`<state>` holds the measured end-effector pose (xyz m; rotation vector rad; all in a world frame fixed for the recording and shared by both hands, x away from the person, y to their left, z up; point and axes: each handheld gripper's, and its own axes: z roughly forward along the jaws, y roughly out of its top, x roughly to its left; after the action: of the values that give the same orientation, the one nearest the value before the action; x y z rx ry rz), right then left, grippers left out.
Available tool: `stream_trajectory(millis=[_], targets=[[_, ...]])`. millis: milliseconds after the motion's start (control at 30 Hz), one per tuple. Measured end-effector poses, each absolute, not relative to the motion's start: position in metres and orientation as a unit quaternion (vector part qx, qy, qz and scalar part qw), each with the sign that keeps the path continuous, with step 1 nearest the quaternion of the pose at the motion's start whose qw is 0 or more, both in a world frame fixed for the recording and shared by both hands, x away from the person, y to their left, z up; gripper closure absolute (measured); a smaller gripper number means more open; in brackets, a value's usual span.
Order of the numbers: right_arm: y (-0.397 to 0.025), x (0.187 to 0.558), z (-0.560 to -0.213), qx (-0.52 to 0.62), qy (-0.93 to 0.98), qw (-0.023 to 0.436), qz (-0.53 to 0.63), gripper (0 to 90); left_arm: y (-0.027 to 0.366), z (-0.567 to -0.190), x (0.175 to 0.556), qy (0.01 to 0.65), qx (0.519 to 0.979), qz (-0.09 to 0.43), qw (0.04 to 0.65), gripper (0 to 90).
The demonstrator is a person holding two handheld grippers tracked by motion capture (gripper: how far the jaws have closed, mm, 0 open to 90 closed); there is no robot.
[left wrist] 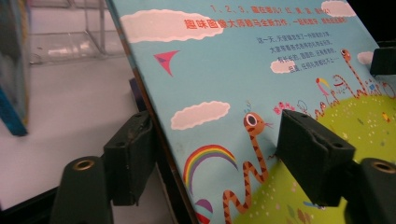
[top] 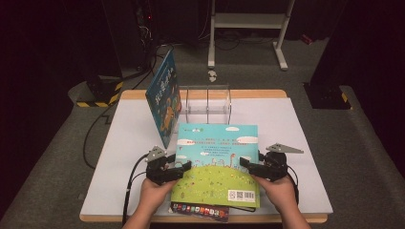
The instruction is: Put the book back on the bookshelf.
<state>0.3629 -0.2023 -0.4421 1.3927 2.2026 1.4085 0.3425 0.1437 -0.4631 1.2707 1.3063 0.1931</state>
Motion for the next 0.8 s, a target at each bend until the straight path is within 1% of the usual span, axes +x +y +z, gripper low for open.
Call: stream_trajectory(millis=[167, 367, 800], targets=[[-0.195, 0.366, -0.434, 0.461, 0.737, 0.108, 0.483, 33.2, 0.149, -0.458, 0.344, 0.561, 0.550, 0.099, 0.611, 32.6], [-0.191, 0.367, -0.423, 0.452, 0.731, 0.128, 0.495, 36.7, 0.153, -0.450, 0.348, 0.560, 0.538, 0.109, 0.620, 36.2], [-0.193, 0.360, -0.398, 0.434, 0.720, 0.172, 0.513, 42.3, 0.153, -0.432, 0.348, 0.539, 0.517, 0.138, 0.650, 44.9]])
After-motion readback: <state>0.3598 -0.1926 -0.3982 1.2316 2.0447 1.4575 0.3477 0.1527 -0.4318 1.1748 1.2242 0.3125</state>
